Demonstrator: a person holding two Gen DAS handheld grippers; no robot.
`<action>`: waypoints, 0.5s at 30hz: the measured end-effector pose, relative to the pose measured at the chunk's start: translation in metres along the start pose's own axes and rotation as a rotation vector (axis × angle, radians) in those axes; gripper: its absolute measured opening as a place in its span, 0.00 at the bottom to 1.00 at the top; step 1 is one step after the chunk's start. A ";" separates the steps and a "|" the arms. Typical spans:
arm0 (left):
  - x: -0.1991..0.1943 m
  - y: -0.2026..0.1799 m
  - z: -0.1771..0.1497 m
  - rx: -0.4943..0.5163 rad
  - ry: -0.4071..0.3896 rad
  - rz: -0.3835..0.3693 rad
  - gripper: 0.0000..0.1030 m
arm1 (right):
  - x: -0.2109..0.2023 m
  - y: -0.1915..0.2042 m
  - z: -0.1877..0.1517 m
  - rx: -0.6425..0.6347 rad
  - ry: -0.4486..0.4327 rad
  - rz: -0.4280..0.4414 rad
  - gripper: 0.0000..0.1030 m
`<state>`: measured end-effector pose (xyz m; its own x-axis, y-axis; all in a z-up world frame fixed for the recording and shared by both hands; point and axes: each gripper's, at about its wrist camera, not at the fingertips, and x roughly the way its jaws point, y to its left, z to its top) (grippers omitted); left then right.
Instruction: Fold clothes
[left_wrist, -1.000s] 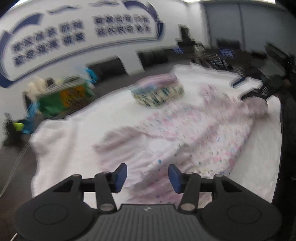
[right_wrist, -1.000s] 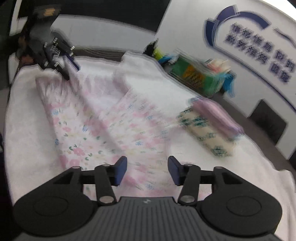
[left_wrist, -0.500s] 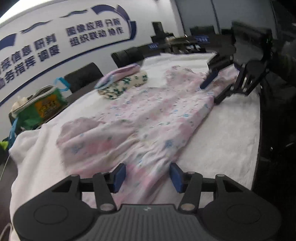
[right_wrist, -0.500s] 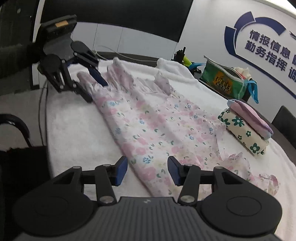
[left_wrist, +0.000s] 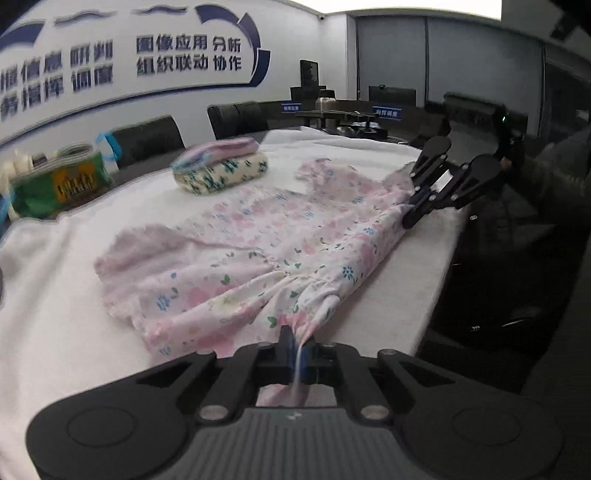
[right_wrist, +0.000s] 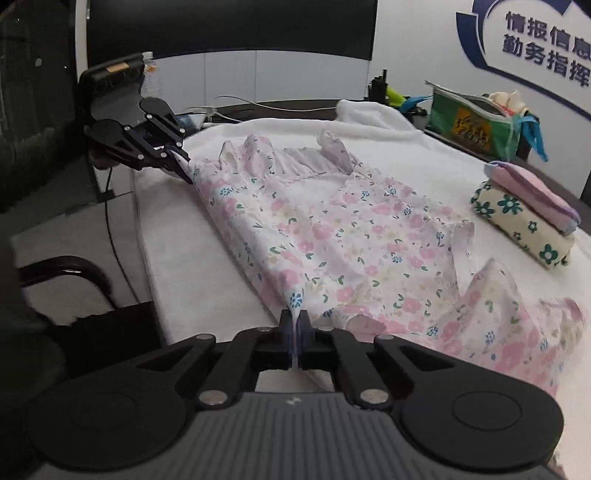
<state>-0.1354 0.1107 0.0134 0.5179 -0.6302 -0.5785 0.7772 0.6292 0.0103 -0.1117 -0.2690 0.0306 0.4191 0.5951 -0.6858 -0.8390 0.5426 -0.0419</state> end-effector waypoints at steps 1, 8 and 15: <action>-0.006 0.001 -0.001 -0.013 -0.013 -0.007 0.14 | -0.001 0.003 -0.001 0.000 0.013 0.004 0.04; -0.057 0.035 0.035 -0.084 -0.258 0.041 0.74 | -0.024 -0.002 0.023 0.018 -0.134 0.027 0.53; 0.042 0.109 0.114 -0.089 -0.031 0.203 0.81 | 0.045 -0.087 0.102 0.046 -0.072 -0.088 0.67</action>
<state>0.0119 0.1003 0.0833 0.6725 -0.4990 -0.5466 0.6219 0.7814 0.0518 0.0154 -0.2294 0.0775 0.5158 0.5837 -0.6271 -0.7817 0.6203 -0.0656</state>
